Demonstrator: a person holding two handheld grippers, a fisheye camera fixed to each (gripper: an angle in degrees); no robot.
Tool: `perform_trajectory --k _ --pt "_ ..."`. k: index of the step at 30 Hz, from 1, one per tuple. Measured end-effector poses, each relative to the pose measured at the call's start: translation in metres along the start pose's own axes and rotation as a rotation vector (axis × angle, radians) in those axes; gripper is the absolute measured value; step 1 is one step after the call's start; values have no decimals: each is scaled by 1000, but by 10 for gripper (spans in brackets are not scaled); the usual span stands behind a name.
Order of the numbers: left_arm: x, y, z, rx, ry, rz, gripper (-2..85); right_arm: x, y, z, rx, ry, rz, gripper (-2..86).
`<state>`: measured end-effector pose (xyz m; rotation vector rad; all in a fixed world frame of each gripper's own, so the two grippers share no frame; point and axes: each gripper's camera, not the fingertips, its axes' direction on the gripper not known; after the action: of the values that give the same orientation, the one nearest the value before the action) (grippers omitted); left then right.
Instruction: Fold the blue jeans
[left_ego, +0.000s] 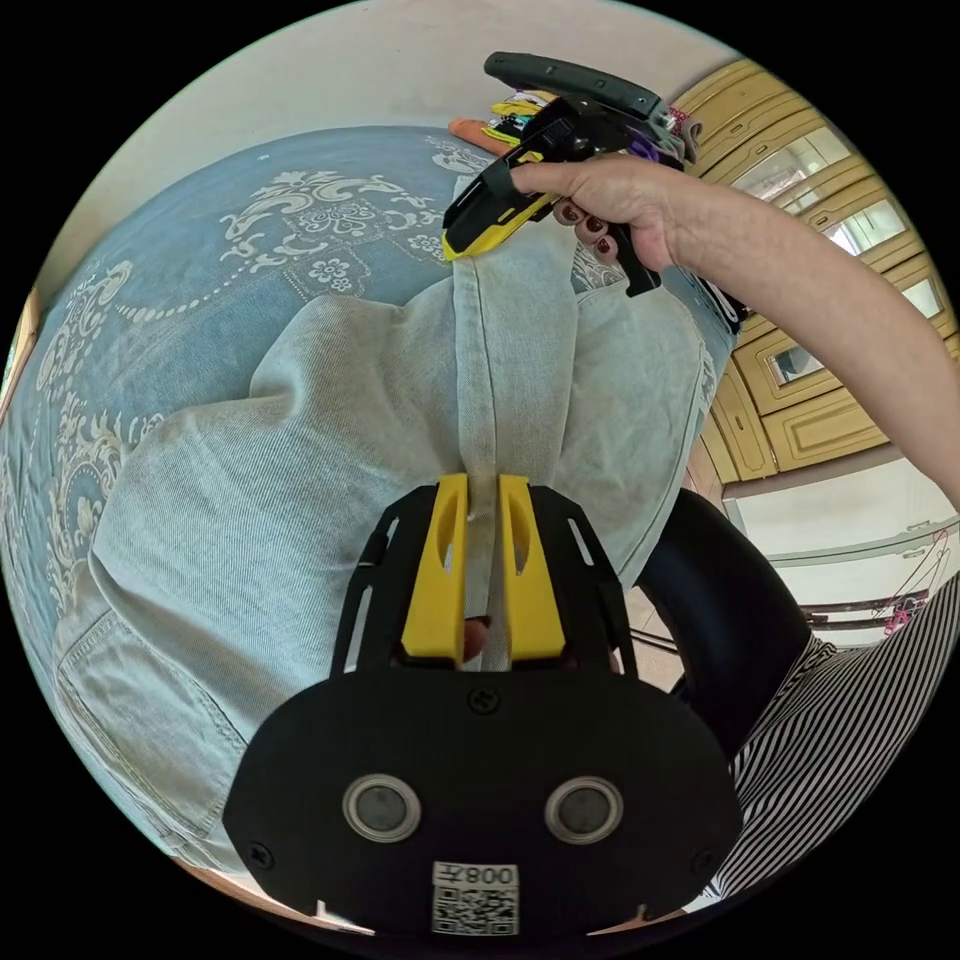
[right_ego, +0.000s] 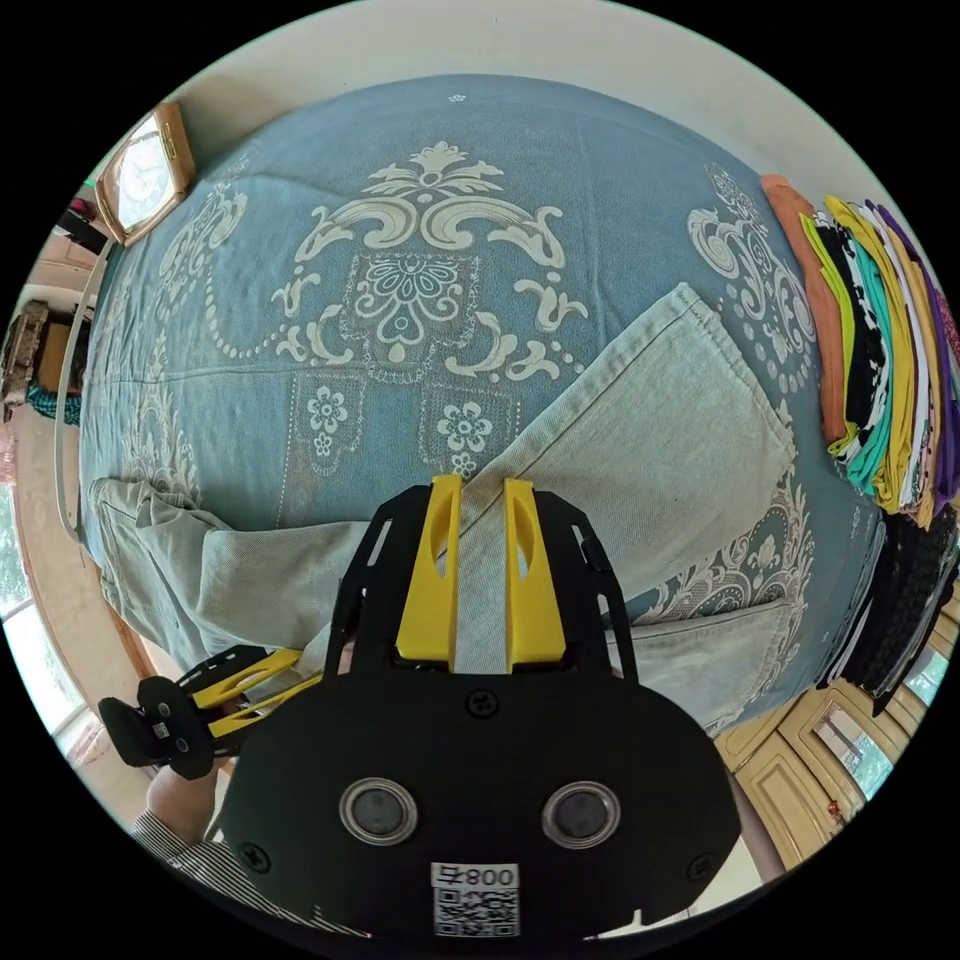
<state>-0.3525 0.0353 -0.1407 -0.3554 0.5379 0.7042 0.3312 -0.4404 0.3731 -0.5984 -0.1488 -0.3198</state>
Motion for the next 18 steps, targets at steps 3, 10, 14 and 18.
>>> perform_trajectory --k 3,10,14,18 --pt "18 -11 4 -7 -19 18 38 10 0 2 -24 40 -9 68" --pt "61 -31 -2 33 -37 27 27 49 17 1 -38 41 -73 23" --pt "91 -40 -10 81 -29 38 24 89 41 -15 28 -93 -47 17" --pt "125 -47 -17 115 -40 77 23 142 88 -42 140 -220 -46 14"
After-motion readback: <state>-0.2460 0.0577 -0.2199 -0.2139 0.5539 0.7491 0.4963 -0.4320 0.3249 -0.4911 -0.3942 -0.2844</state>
